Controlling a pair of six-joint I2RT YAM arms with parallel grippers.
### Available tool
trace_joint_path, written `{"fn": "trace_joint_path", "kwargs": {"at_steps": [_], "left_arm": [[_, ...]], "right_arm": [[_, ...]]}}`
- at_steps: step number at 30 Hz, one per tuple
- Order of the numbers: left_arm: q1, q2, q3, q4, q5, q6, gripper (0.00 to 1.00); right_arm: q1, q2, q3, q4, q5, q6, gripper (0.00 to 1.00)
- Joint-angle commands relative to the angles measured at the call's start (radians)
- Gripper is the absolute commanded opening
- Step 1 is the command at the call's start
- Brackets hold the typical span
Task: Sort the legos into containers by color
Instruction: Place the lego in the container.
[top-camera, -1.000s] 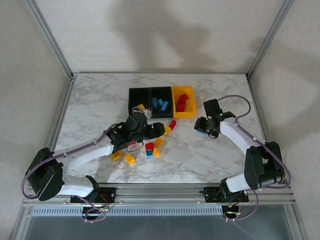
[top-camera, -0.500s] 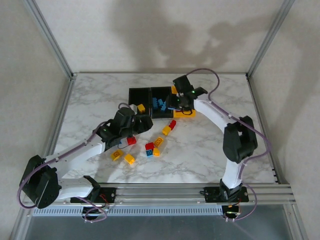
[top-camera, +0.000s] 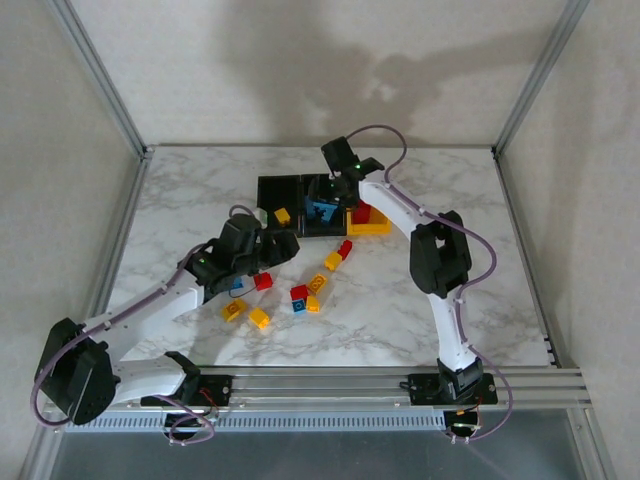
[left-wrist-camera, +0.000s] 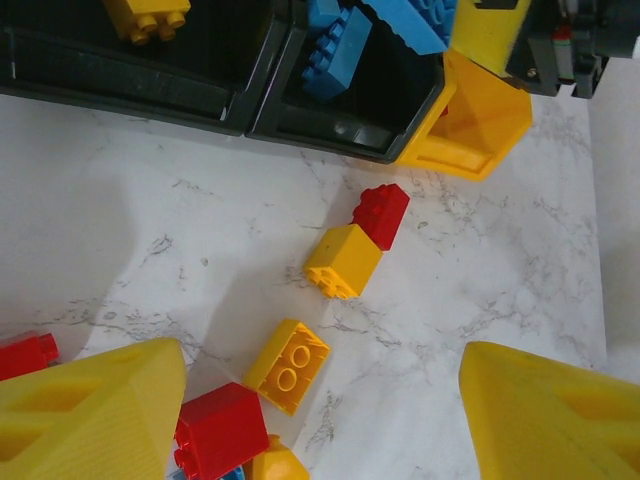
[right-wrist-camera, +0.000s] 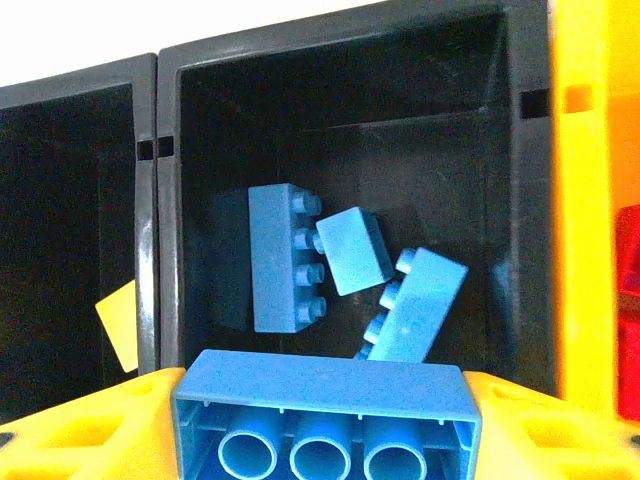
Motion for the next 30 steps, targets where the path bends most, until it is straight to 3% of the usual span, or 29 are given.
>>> {"fn": "trace_joint_path", "kwargs": {"at_steps": [1, 7, 19, 30], "left_arm": [[0.013, -0.03, -0.019, -0.024, 0.014, 0.006, 0.73], [0.015, -0.045, -0.026, -0.028, 0.01, 0.0, 0.73], [0.014, -0.103, -0.05, -0.068, -0.015, -0.026, 0.72], [0.014, -0.138, -0.044, -0.248, -0.116, -0.066, 0.7]], "right_arm": [[0.022, 0.023, 0.039, -0.047, -0.019, -0.011, 0.61], [0.025, 0.026, 0.04, -0.046, -0.009, -0.004, 0.73], [0.045, -0.073, 0.052, -0.065, 0.023, -0.029, 0.76], [0.088, -0.418, -0.402, 0.1, -0.018, -0.03, 0.73]]}}
